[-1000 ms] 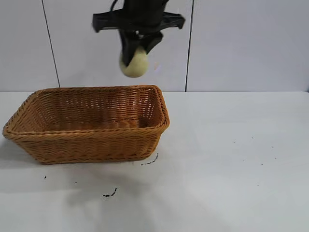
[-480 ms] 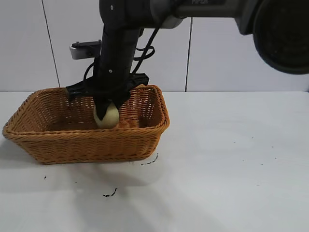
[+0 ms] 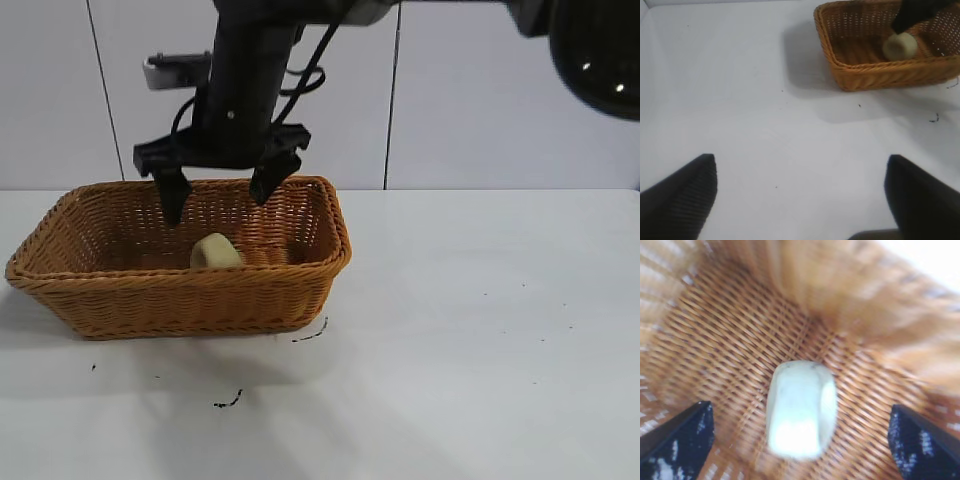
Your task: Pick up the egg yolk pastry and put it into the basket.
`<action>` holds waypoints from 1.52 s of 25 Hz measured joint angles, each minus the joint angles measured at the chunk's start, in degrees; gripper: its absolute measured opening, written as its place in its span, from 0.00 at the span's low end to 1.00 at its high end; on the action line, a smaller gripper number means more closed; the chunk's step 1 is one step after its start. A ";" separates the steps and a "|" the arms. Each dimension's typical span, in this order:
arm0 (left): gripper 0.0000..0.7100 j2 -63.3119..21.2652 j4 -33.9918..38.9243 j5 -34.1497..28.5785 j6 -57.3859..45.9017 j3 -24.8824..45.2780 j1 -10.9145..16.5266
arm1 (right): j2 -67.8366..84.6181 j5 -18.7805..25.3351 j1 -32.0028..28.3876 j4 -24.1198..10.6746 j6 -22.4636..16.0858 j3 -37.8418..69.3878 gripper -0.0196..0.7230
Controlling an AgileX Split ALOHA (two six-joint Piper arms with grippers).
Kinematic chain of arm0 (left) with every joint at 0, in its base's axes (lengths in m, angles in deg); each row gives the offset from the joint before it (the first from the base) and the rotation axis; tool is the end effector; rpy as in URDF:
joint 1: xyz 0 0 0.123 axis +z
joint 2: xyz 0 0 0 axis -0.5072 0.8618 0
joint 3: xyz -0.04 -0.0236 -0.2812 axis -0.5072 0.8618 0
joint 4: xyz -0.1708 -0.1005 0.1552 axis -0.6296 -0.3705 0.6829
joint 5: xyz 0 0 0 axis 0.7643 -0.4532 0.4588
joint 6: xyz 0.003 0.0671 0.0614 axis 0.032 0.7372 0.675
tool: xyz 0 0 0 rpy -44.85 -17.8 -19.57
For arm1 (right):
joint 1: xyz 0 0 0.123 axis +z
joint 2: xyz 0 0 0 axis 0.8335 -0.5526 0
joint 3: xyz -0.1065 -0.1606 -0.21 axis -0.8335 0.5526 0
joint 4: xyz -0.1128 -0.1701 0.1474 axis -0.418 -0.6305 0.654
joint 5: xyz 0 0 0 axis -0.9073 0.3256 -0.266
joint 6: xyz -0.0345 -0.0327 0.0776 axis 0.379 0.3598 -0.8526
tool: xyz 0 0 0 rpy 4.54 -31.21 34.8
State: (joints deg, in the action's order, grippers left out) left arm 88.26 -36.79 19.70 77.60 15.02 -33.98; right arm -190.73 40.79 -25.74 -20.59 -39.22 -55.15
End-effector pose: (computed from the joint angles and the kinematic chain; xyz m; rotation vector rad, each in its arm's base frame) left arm -0.0047 0.0031 0.2768 0.0886 2.0397 0.0228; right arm 0.4533 0.2694 0.2550 -0.6560 2.4892 0.2116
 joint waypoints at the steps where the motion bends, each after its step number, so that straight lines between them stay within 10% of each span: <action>1: 0.98 0.00 0.00 0.00 0.00 0.00 0.00 | 0.21 0.44 -1.70 0.00 0.00 0.00 0.96; 16: 0.98 0.00 0.00 0.00 0.00 0.00 0.00 | 0.28 8.92 -25.76 -1.03 0.00 0.00 0.96; 27: 0.98 0.00 0.00 0.00 0.00 0.00 0.00 | 1.71 9.04 -27.61 2.20 -0.24 2.33 0.96; 38: 0.98 0.00 0.00 0.00 0.00 0.00 0.00 | 27.47 8.92 -27.61 1.38 -0.18 33.71 0.96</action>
State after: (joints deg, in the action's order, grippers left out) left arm 88.26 -36.79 19.70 77.60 15.02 -33.98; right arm -163.26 49.71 -53.35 -19.21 -39.40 -21.43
